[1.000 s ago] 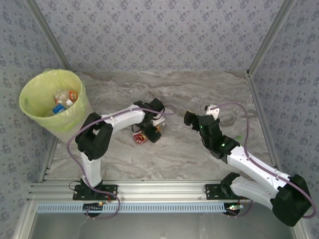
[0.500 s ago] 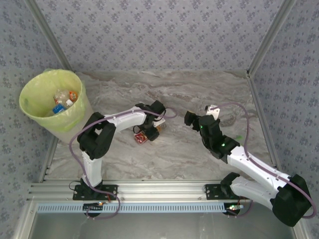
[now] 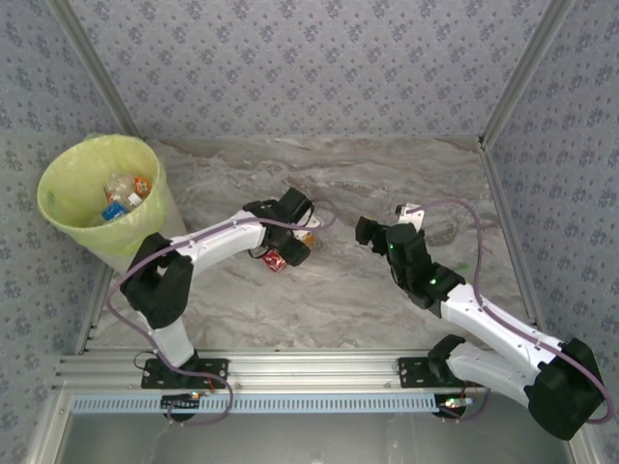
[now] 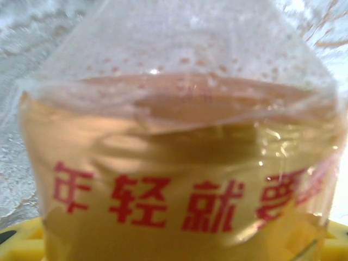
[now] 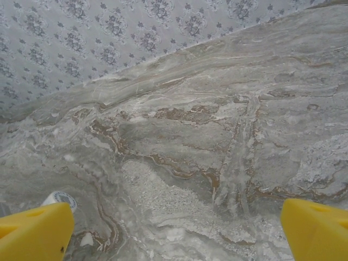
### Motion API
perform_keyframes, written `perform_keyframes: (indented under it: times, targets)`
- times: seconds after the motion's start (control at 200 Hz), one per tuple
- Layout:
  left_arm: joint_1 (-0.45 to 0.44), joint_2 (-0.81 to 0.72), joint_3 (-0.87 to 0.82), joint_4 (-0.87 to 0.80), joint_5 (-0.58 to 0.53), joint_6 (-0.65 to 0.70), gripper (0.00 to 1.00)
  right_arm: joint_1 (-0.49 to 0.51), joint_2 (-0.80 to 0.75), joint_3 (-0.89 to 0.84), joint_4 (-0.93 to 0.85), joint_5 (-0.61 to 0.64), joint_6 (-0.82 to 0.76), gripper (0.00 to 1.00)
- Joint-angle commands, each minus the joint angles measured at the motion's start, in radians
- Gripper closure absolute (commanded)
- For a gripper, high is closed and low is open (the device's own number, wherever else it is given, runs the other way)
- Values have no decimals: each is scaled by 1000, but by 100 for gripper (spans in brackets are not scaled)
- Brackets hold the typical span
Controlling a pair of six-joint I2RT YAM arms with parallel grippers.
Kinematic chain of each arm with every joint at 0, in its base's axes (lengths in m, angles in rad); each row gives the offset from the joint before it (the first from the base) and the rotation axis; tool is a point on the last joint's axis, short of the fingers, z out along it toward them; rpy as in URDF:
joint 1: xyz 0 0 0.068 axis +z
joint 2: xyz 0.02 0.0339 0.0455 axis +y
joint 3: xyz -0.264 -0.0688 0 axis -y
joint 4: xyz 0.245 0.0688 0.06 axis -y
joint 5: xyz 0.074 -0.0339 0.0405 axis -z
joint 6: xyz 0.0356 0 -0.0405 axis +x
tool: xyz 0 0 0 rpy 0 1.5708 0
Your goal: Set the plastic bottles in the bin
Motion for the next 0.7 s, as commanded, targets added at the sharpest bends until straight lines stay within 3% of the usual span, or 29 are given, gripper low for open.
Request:
perform_keyframes:
  times: [0.0, 0.375, 0.695]
  targets:
    - [16, -77, -4, 39, 52, -21, 47, -3, 3, -9, 49, -37, -31, 0]
    - [99, -308, -44, 170, 135, -115, 50, 4, 62, 23, 117, -93, -72, 0]
    - [147, -484, -17, 218, 26, -174, 51, 10, 131, 68, 161, -110, -78, 0]
